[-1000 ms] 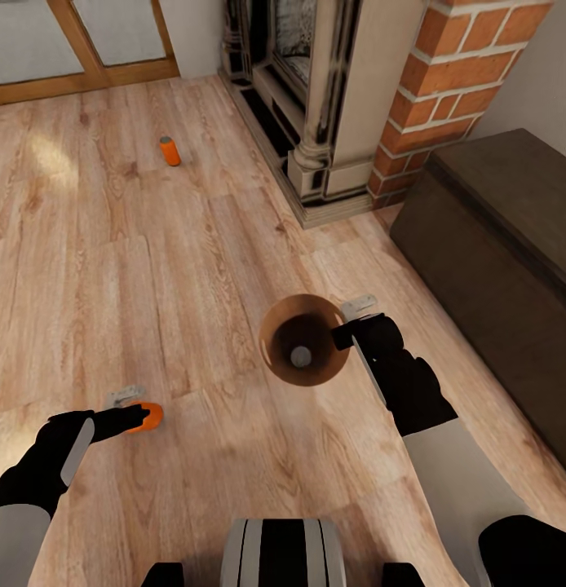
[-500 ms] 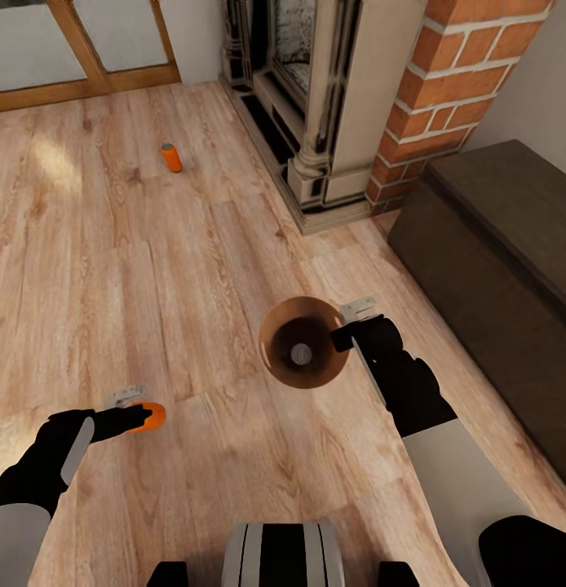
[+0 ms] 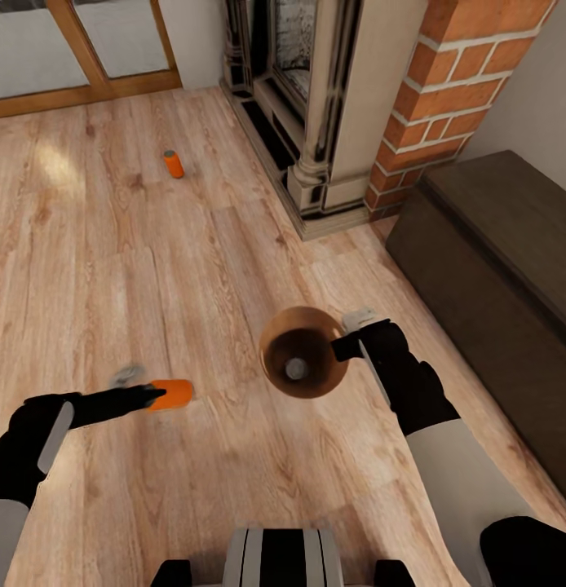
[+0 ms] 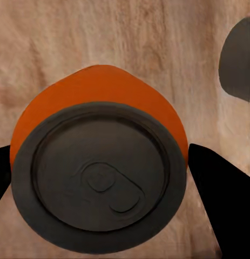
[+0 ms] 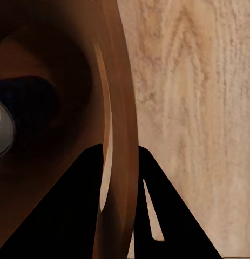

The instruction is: Put the three can of soda from the living room inside the tash can in the kitchen.

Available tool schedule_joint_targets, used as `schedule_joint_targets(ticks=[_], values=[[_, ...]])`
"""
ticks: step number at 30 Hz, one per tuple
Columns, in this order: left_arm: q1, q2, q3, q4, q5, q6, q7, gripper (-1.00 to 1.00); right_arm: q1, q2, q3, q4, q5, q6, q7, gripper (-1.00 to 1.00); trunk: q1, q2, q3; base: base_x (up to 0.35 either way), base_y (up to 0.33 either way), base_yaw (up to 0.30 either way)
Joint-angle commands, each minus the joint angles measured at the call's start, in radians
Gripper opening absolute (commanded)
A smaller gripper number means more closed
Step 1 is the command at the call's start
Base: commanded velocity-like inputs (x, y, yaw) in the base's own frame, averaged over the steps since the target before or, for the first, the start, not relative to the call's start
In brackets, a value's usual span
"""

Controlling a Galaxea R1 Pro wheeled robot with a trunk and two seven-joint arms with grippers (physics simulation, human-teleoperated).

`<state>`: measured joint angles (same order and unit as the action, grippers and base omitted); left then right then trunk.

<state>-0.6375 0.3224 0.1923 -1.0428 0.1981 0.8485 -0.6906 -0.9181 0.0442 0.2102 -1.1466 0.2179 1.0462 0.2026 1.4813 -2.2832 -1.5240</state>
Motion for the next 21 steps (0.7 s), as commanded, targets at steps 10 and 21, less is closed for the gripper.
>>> schedule_joint_targets(ticks=[10,21], values=[[0.001,0.031,0.044,-0.129,0.0,0.083,-0.266,-1.0,0.002,-0.002,-0.006,0.081,-0.015,0.001,0.017,-1.0,-0.035,0.063,0.028,0.0,0.0,0.0],[-0.001,0.05,0.054,-0.349,0.112,0.199,-0.406,-1.0,0.002,0.006,-0.006,0.12,-0.015,0.001,0.016,-1.0,-0.035,0.063,0.028,0.0,0.0,0.0]])
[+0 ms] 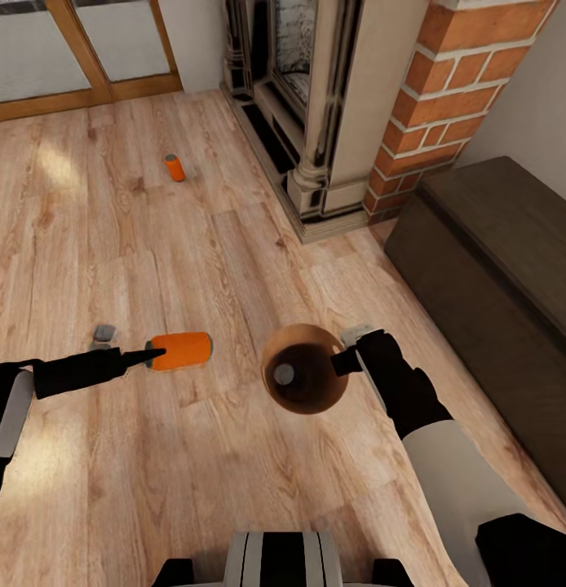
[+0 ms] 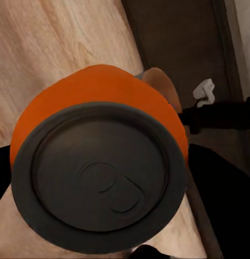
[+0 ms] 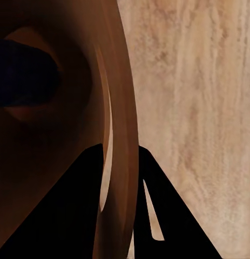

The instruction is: Put the three can of soda from the living room inside the tash can in the kitchen.

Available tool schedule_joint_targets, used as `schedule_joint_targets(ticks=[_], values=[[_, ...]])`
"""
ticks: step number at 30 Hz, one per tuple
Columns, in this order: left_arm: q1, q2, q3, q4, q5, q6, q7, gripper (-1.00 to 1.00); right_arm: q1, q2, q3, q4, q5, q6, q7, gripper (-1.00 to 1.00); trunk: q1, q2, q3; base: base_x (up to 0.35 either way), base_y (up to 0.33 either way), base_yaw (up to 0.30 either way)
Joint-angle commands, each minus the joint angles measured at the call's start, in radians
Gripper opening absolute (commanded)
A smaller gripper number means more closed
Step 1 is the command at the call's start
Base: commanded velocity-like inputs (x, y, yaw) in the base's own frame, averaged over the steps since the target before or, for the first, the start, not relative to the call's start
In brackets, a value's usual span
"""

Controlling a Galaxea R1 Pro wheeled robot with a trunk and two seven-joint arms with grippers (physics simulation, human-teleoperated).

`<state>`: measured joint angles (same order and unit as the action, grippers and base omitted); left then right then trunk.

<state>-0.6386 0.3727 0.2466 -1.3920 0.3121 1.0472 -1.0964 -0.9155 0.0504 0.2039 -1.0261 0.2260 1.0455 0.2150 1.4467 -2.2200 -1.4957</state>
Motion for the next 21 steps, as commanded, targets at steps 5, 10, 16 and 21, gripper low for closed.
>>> schedule_joint_targets(ticks=[5,10,16,21], values=[[0.0,0.011,-0.005,-0.013,0.105,0.0,-0.009,-1.0,0.0,0.004,0.003,0.006,-0.022,0.002,0.003,-1.0,0.0,0.0,0.0,0.0,0.0,0.0],[-0.017,-0.001,-0.017,-0.016,0.127,0.0,-0.01,-1.0,0.0,0.007,0.01,0.007,-0.022,0.002,0.002,-1.0,0.0,0.0,0.0,0.0,0.0,0.0],[-0.043,-0.075,-0.111,-0.012,0.122,0.0,-0.001,-1.0,0.0,0.027,0.013,0.008,-0.022,0.002,0.0,-1.0,0.0,0.0,0.0,0.0,0.0,0.0],[-0.047,-0.167,-0.242,-0.008,0.1,0.0,0.101,-1.0,0.0,0.039,0.014,0.008,-0.022,0.002,-0.002,-1.0,0.0,0.0,0.0,0.0,0.0,0.0]])
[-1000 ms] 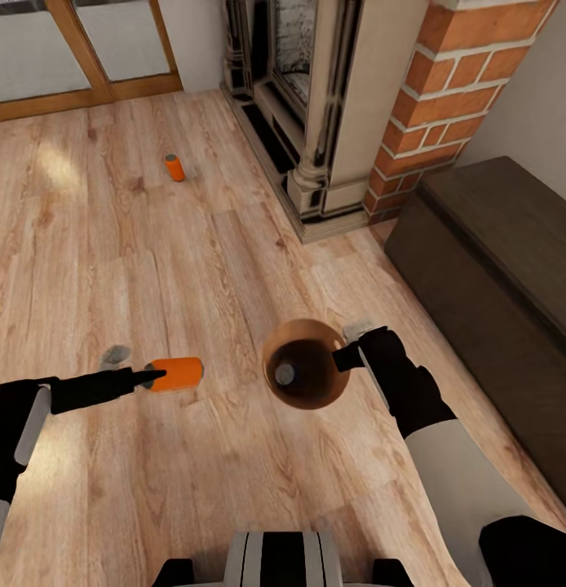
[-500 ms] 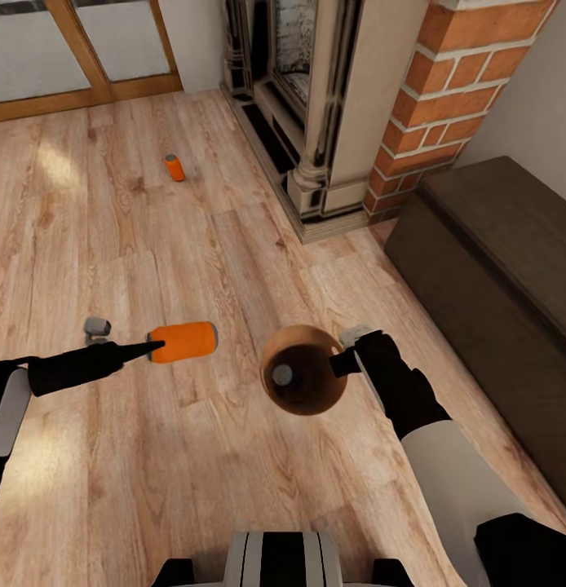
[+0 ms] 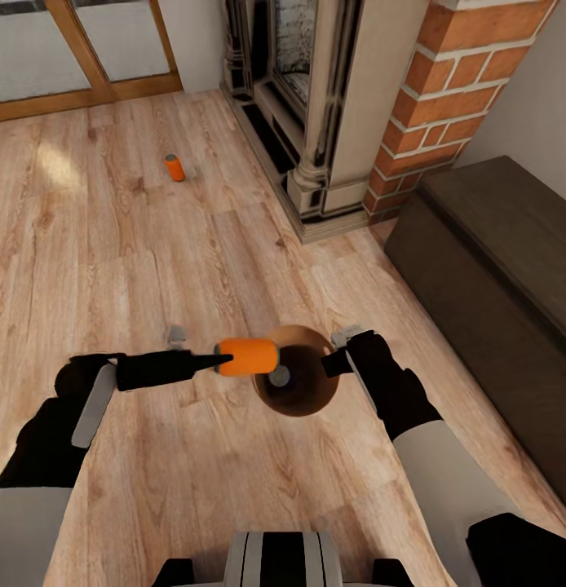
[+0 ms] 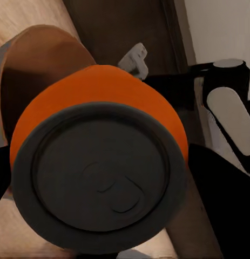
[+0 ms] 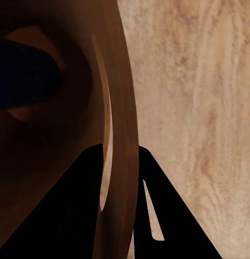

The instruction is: Put the three can of soda from the living room inside the tash can in the kitchen.

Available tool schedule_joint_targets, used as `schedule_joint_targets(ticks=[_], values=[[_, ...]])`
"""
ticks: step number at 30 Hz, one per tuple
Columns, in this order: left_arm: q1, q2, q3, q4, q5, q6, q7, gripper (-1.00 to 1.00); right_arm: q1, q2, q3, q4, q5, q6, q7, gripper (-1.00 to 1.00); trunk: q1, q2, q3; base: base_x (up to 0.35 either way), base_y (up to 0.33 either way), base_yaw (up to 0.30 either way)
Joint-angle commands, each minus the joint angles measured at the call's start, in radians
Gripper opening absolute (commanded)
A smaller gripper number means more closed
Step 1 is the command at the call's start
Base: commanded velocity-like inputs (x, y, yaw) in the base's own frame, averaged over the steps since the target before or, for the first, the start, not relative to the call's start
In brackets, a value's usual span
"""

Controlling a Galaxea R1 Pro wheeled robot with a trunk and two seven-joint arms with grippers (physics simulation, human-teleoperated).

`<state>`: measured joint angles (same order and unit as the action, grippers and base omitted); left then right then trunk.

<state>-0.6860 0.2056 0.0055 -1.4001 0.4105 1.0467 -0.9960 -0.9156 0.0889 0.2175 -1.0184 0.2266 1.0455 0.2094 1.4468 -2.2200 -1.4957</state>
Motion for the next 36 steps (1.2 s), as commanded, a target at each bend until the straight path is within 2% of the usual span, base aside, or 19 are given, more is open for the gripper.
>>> schedule_joint_targets(ticks=[1,3,5,6,8,11,12,15,22,26,27,31,35,36], values=[[-0.001,-0.019,-0.018,0.001,-0.001,0.0,0.04,-1.0,0.0,0.002,0.0,0.0,-0.023,0.002,0.003,-1.0,0.0,0.0,0.0,0.0,0.0,0.0],[-0.001,-0.047,-0.041,0.002,-0.004,0.0,0.095,-1.0,0.0,0.003,0.0,0.0,-0.023,0.002,0.002,-1.0,0.0,0.0,0.0,0.0,0.0,0.0],[-0.001,-0.077,-0.093,0.002,-0.005,0.0,0.159,-1.0,0.0,0.004,0.0,0.0,-0.023,0.002,0.001,-1.0,0.0,0.0,0.0,0.0,0.0,0.0],[-0.001,-0.089,-0.132,0.002,-0.006,0.0,0.206,-1.0,0.0,0.005,0.0,0.0,-0.023,0.002,0.001,-1.0,0.0,0.0,0.0,0.0,0.0,0.0],[-0.001,-0.103,-0.156,0.002,-0.006,0.0,0.259,-1.0,0.0,0.006,0.0,0.0,-0.023,0.002,0.001,-1.0,0.0,0.0,0.0,0.0,0.0,0.0],[-0.001,-0.125,-0.174,0.001,-0.007,0.0,0.331,-1.0,0.0,0.006,0.001,0.0,-0.023,0.002,0.001,-1.0,0.0,0.0,0.0,0.0,0.0,0.0],[-0.001,-0.139,-0.179,0.001,-0.008,0.0,0.371,-1.0,0.0,0.007,0.001,-0.001,-0.023,0.002,0.001,-1.0,0.0,0.0,0.0,0.0,0.0,0.0],[-0.001,-0.162,-0.182,0.0,-0.01,0.0,0.441,-1.0,0.0,0.011,0.002,0.0,-0.023,0.002,0.001,-1.0,0.0,0.0,0.0,0.0,0.0,0.0],[-0.002,-0.197,-0.188,-0.002,-0.011,0.0,0.555,-1.0,0.0,0.019,0.002,0.0,-0.023,0.002,0.001,-1.0,0.0,0.0,0.0,0.0,0.0,0.0],[-0.003,-0.232,-0.253,-0.003,-0.011,0.0,0.667,-1.0,0.0,0.02,0.003,0.0,-0.023,0.002,0.002,-1.0,0.0,0.0,0.0,0.0,0.0,0.0],[-0.004,-0.251,-0.289,-0.002,-0.011,0.0,0.727,-1.0,0.0,0.022,0.005,0.0,-0.023,0.002,0.002,-1.0,0.0,0.0,0.0,0.0,0.0,0.0],[-0.004,-0.271,-0.313,0.001,-0.012,0.0,0.787,-1.0,0.0,0.025,0.006,0.0,-0.023,0.002,0.002,-1.0,0.0,0.0,0.0,0.0,0.0,0.0],[-0.004,-0.282,-0.365,0.001,-0.012,0.0,0.885,-1.0,0.0,0.026,0.006,0.0,-0.023,0.002,0.003,-1.0,0.0,0.0,0.0,0.0,0.0,0.0],[-0.004,-0.282,-0.368,0.001,-0.012,0.0,0.894,-1.0,0.0,0.026,0.006,0.0,-0.023,0.002,0.004,-1.0,0.0,0.0,0.0,0.0,0.0,0.0]])
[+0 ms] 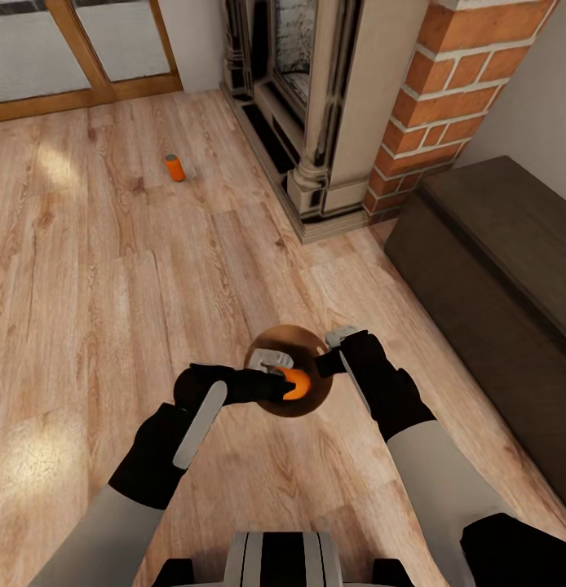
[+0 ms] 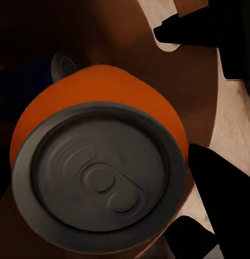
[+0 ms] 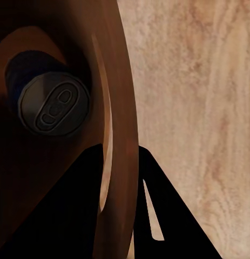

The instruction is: Put the three can of soda from the living room inside the tash can in the kitchen.

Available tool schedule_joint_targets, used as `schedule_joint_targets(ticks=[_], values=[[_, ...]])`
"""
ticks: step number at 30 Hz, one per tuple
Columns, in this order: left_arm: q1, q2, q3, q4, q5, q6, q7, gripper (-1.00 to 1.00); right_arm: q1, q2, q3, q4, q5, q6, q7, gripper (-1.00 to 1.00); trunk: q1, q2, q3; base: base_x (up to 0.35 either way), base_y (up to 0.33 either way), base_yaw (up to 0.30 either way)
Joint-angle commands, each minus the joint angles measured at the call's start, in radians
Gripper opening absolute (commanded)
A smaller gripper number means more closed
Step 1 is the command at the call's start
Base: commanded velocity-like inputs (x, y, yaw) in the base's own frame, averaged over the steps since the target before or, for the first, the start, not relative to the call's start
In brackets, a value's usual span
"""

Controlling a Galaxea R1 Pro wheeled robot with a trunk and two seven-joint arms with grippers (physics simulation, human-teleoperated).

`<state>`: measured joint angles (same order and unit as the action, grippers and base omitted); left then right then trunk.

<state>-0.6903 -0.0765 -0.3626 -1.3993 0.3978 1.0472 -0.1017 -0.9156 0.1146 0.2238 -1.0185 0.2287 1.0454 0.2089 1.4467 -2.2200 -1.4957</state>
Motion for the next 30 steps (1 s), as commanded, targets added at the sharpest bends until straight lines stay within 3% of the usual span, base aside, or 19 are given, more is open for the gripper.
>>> schedule_joint_targets(ticks=[1,12,30], values=[[0.0,-0.001,-0.006,-0.001,0.001,0.0,0.015,-1.0,0.0,0.0,0.0,0.0,-0.025,0.002,0.004,-1.0,0.0,0.0,0.0,0.0,0.0,0.0],[0.0,-0.002,-0.057,0.001,0.001,0.0,0.168,-1.0,0.0,0.0,0.0,0.0,-0.025,0.002,0.004,-1.0,0.0,0.0,0.0,0.0,0.0,0.0],[0.0,-0.01,-0.07,0.075,-0.002,0.0,0.208,-1.0,0.001,0.02,0.006,0.0,-0.025,0.002,0.004,-1.0,0.0,0.0,0.0,0.0,0.0,0.0]])
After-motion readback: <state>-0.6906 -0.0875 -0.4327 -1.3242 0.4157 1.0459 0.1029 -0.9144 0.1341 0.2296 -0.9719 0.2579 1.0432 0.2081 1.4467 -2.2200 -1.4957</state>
